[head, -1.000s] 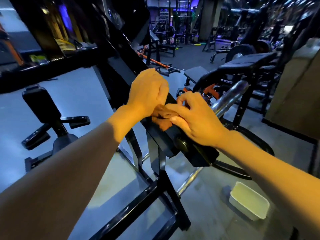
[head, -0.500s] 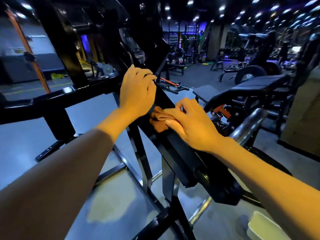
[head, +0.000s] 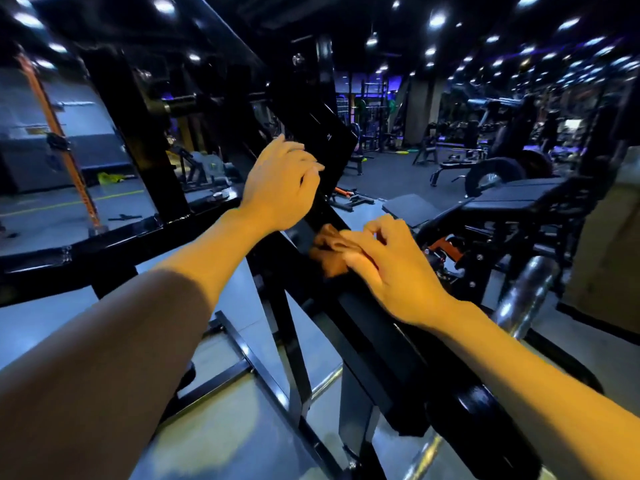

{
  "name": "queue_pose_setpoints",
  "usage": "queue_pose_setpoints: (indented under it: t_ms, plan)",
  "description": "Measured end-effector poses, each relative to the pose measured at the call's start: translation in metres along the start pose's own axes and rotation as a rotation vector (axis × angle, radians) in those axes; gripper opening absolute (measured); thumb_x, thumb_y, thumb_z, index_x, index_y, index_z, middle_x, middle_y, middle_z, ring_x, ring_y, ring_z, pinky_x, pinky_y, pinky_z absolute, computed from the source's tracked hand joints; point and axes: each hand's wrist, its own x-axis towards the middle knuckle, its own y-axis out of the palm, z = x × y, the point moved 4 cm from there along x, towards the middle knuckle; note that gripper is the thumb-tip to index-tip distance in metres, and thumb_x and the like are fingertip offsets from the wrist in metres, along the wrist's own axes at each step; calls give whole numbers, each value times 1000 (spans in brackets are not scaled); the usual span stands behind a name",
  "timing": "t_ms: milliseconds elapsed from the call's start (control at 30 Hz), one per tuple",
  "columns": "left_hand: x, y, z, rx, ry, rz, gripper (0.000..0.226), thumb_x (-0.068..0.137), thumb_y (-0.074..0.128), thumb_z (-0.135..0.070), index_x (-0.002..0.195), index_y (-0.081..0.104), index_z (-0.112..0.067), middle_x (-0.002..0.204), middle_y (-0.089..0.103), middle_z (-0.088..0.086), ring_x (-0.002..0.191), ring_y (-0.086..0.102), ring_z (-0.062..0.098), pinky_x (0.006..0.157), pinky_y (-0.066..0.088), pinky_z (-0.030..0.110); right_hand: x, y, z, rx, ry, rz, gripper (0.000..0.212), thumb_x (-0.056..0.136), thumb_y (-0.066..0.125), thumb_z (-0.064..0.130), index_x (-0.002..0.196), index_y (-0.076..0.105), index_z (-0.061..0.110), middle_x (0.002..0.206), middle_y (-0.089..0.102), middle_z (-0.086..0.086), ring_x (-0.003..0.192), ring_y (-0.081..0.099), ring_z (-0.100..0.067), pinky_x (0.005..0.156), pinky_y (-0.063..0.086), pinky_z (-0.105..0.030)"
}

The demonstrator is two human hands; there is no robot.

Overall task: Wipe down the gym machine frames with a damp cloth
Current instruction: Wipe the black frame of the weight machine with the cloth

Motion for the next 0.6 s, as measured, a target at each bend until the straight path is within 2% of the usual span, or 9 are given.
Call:
queue_pose_setpoints:
  t_ms: [67, 133, 200, 300, 433, 533, 600]
  plan:
    - [3, 1, 0, 0, 19, -29, 59, 106, 22, -30, 120, 75, -10, 127, 68, 9, 125, 55, 28, 127, 12, 32, 30, 9, 0, 50, 68, -11, 50, 108, 38, 51, 147, 56, 27, 110, 40, 6, 102, 38, -16, 89, 42, -35]
    - [2, 2, -2, -25, 6, -68, 52, 108, 28, -26, 119, 76, -9, 125, 69, 10, 121, 56, 31, 123, 23, 35, 33, 11, -1, 61, 81, 7, 48, 108, 37, 52, 148, 54, 31, 109, 40, 3, 102, 37, -16, 90, 39, -30]
    - [0, 3, -5, -72, -6, -76, 47, 108, 33, -24, 118, 76, -8, 125, 69, 11, 117, 58, 33, 109, 37, 38, 7, 4, -2, 65, 56, 47, 46, 108, 37, 51, 147, 54, 33, 107, 39, 4, 102, 38, -18, 92, 37, -25]
    - [0, 8, -1, -86, -15, -105, 49, 107, 31, -29, 116, 76, -12, 122, 69, 7, 109, 61, 32, 94, 38, 31, -49, -13, -10, 77, 60, 89, 43, 109, 38, 49, 143, 57, 31, 107, 39, 6, 105, 41, -20, 96, 35, -25]
    - [-1, 11, 1, -68, -19, -135, 54, 106, 28, -32, 115, 77, -12, 120, 70, 7, 108, 61, 33, 98, 44, 39, -34, -11, -9, 42, 90, 49, 48, 108, 37, 53, 140, 61, 25, 108, 42, 4, 103, 42, -17, 94, 35, -22]
    - [-1, 3, -2, -30, -10, -71, 61, 106, 23, -35, 115, 77, -8, 122, 71, 10, 114, 62, 32, 106, 42, 43, 17, 4, 7, -5, 115, 12, 50, 109, 35, 54, 142, 58, 25, 114, 45, 1, 102, 43, -20, 89, 39, -30]
    - [-4, -6, 3, -49, -30, -100, 58, 106, 26, -36, 116, 74, -5, 124, 71, 12, 122, 60, 30, 115, 37, 44, 33, 7, 14, -44, 105, 4, 53, 108, 34, 56, 145, 55, 24, 123, 48, 3, 104, 45, -21, 88, 40, -34]
